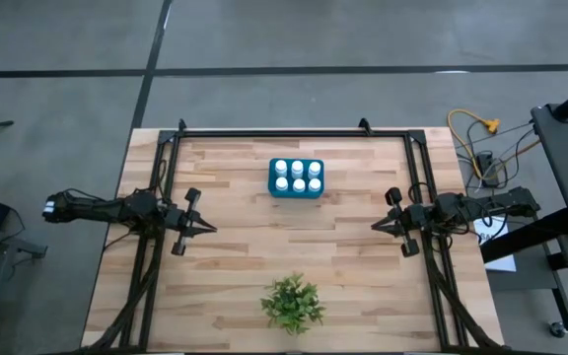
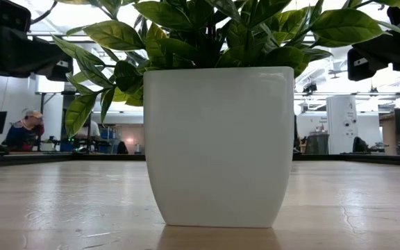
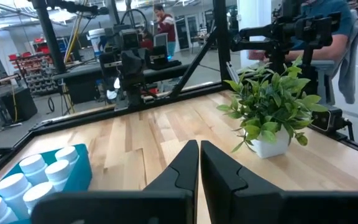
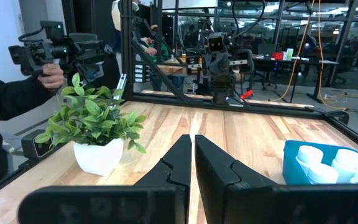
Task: Pick and place pill bottles into a basket
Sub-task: Return to Home Position
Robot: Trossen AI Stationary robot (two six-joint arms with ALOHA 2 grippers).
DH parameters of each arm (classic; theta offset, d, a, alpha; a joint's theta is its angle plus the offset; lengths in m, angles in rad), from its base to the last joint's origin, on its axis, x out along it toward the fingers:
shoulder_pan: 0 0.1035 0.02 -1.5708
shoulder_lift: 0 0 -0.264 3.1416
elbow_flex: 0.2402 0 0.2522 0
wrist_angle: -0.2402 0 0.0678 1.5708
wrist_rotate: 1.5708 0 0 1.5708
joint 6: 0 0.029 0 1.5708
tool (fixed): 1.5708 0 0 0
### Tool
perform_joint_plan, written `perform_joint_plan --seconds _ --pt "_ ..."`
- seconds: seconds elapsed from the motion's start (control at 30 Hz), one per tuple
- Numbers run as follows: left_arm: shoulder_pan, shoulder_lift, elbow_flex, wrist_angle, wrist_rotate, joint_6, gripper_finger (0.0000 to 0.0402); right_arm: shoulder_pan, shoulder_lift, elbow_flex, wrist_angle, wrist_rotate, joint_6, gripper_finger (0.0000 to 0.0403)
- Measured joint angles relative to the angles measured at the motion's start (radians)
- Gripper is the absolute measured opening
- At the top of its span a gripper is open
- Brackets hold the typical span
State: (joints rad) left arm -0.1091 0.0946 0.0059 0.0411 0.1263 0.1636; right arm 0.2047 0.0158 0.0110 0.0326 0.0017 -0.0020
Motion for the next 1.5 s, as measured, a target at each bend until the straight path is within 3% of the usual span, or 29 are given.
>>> perform_joint_plan --seconds 0.47,1.37,1.5 --pt "0.105 -0.025 0.000 0.005 0.046 0.007 0.0000 0.000 0.000 0.000 0.000 0.000 0.001 0.0012" --pt "0.108 0.009 0.003 0.005 0.056 -0.026 0.0000 0.000 0.000 0.000 0.000 0.000 0.000 0.0012" --pt "0.108 0.010 0.003 0.001 -0.037 -0.026 0.0000 0.000 0.000 0.000 0.000 0.000 0.001 0.0012"
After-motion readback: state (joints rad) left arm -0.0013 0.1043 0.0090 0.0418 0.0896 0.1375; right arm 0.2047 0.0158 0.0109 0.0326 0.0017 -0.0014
